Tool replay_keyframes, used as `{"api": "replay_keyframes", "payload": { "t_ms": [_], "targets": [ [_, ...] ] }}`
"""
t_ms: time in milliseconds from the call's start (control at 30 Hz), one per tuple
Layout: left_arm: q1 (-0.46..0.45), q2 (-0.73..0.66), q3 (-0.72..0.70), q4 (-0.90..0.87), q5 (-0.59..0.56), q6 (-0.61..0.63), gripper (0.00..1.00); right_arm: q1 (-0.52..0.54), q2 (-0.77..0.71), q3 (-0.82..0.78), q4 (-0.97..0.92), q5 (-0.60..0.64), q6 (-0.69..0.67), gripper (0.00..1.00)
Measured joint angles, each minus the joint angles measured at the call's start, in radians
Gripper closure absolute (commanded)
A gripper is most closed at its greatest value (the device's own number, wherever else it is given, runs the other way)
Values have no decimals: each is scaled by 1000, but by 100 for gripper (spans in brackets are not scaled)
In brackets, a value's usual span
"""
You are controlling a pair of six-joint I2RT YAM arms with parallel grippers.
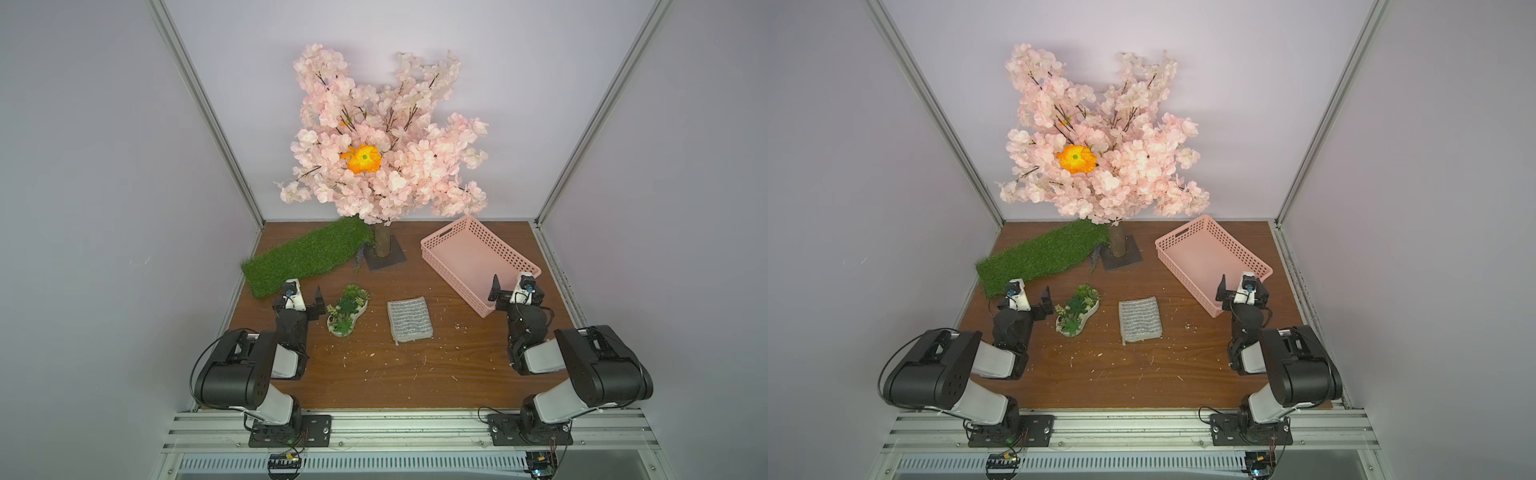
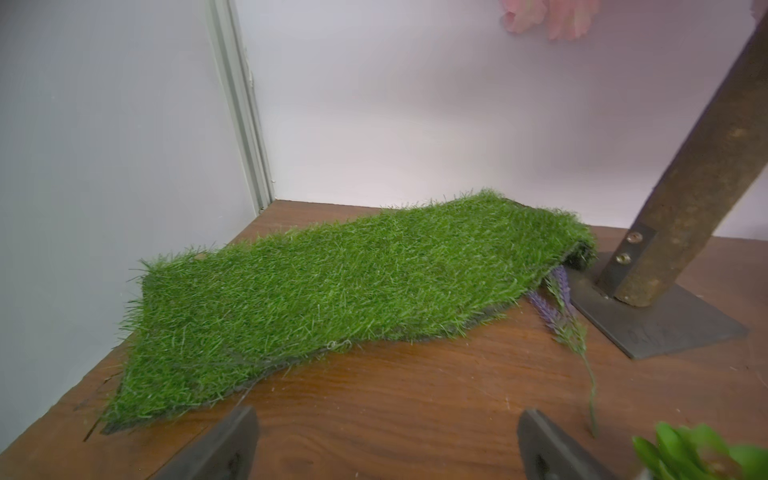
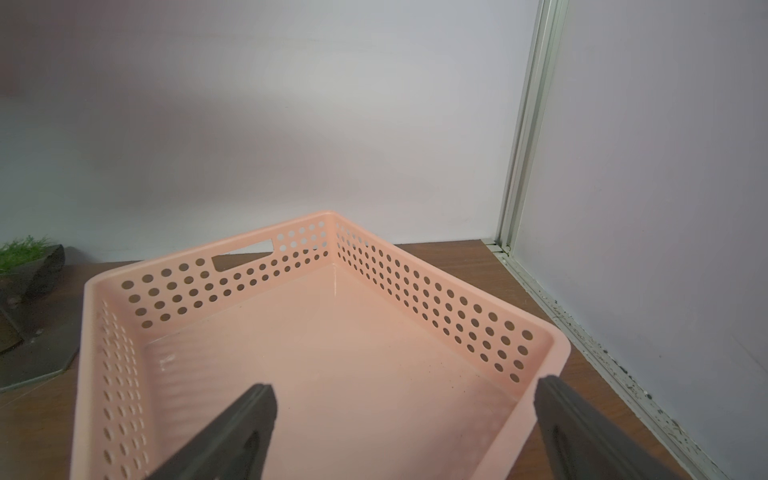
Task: Fold the square dishcloth
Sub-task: Reset both arms
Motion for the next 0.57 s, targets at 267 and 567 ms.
{"api": "replay_keyframes", "payload": {
  "t_ms": [267, 567],
  "targets": [
    [0, 0, 18, -6, -48, -14, 1, 0, 0, 0, -1, -5, -3, 0],
    [0, 0, 18, -6, -59, -18, 1, 0, 0, 0, -2, -6, -3, 1]
  ]
}}
